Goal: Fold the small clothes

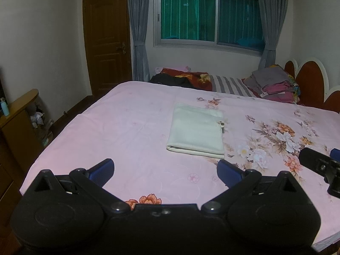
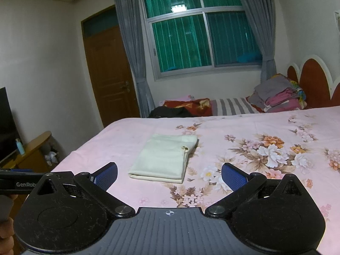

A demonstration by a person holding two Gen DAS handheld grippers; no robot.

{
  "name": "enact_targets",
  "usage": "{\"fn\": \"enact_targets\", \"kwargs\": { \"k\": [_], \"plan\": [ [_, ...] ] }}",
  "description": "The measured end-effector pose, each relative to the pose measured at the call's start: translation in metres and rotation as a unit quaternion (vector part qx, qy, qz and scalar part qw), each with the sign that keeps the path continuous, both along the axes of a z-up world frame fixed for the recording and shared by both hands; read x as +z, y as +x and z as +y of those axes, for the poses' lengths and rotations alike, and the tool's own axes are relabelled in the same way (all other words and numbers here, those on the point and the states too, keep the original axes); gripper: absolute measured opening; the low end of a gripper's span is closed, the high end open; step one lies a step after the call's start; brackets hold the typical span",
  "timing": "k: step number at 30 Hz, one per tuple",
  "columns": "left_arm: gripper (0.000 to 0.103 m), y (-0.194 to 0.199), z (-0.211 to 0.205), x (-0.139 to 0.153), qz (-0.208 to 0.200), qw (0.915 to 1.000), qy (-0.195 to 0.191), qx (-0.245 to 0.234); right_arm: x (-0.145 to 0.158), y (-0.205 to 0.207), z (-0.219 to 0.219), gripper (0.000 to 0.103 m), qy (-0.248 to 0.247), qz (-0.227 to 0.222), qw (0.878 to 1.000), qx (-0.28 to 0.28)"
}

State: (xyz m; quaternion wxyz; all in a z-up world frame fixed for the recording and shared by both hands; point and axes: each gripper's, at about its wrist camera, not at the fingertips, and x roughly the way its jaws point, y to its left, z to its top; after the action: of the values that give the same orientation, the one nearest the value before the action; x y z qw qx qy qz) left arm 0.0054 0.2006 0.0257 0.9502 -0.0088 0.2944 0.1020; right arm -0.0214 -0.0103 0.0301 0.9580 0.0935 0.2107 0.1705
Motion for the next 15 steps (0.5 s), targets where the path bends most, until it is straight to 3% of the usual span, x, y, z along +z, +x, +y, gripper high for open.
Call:
{"fn": "enact_targets", "kwargs": {
  "k": [15],
  "plan": [
    [0.103, 0.0058, 0.0077, -0.0041, 0.009, 1.0000, -0.004, 0.002, -0.0043, 0.0058, 0.0089, 0.103, -0.002, 0.007, 1.000, 0.005]
  ]
}}
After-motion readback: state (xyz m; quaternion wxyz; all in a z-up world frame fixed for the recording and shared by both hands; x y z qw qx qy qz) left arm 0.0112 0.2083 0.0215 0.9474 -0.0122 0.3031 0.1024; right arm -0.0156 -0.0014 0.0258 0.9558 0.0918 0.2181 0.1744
